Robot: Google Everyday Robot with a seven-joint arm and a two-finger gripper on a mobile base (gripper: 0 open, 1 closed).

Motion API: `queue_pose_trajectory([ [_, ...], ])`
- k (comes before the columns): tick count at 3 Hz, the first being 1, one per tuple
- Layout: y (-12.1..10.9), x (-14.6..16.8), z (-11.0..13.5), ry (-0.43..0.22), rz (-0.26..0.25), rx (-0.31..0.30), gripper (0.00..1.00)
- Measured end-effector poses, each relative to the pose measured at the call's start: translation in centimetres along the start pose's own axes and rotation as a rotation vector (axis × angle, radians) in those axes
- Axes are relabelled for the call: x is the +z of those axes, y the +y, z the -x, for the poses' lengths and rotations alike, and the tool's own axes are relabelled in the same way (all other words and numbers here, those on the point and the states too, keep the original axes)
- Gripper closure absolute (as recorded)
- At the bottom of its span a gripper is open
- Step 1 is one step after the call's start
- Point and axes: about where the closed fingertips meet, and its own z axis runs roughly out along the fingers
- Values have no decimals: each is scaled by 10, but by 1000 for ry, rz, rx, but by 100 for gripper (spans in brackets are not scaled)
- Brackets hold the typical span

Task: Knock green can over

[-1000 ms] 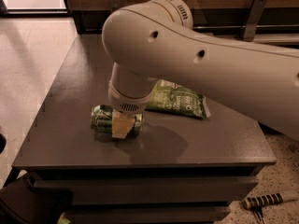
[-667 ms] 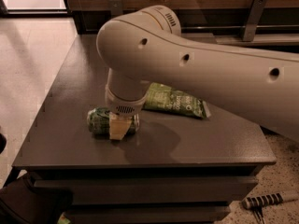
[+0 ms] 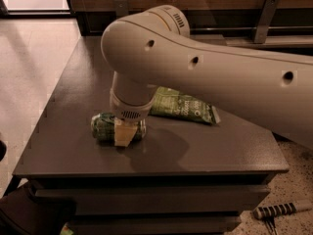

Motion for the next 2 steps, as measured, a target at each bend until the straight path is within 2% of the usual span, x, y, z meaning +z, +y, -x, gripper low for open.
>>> queue_pose_trajectory([
  [2,1,-3,1,1,-6,-3,6],
])
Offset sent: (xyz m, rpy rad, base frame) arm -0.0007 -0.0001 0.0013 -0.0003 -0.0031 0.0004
